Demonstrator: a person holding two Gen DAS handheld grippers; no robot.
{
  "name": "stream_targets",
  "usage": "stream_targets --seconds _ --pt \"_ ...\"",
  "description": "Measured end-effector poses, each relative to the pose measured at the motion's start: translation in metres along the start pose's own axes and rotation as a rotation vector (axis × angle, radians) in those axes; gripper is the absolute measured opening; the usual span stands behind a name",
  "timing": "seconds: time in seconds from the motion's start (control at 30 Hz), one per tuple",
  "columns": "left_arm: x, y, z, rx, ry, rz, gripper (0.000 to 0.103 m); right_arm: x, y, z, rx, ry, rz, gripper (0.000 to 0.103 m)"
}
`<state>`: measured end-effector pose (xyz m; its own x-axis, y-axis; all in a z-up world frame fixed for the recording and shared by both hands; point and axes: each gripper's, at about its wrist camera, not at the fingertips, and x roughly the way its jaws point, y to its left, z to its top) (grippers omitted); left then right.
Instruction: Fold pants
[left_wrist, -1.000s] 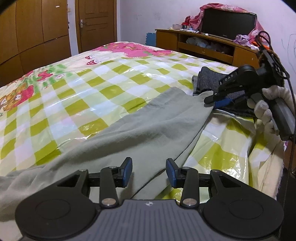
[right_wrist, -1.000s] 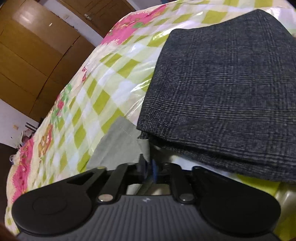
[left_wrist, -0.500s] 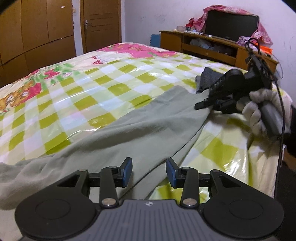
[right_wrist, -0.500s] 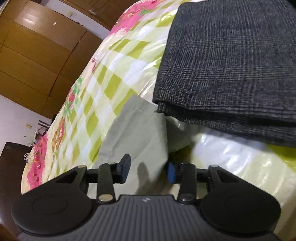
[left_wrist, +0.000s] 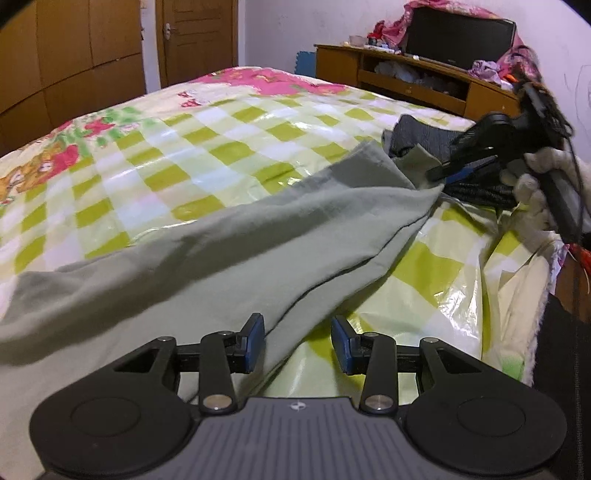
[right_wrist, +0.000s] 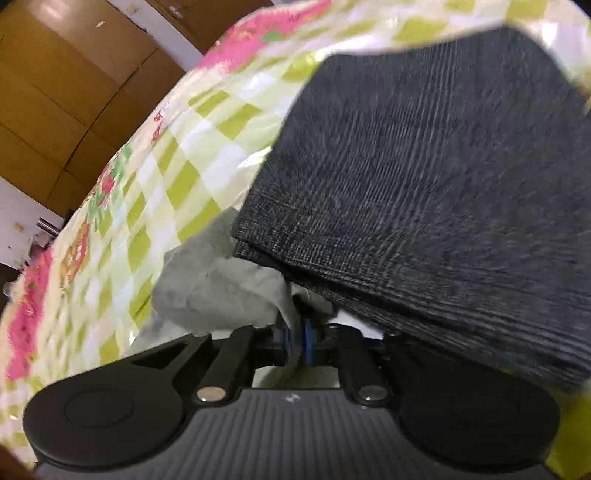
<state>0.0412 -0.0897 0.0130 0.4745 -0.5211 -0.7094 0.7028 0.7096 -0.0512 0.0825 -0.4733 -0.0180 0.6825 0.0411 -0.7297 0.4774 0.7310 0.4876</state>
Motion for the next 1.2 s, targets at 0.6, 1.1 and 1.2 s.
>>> stream_targets --seconds 0.6,1.1,1.2 --pt "-0.036 0.062 -0.048 0.006 0.039 0.159 0.053 -0.001 0.206 -0.152 -1.145 0.129 0.295 0.015" --pt "-0.024 0.077 -0.055 0.043 0.029 0.200 0.046 0.010 0.241 -0.231 -1.595 0.165 0.341 0.030" --pt "-0.027 0.082 -0.053 0.017 0.024 0.187 0.029 0.018 0.249 -0.240 -1.606 0.147 0.321 0.023"
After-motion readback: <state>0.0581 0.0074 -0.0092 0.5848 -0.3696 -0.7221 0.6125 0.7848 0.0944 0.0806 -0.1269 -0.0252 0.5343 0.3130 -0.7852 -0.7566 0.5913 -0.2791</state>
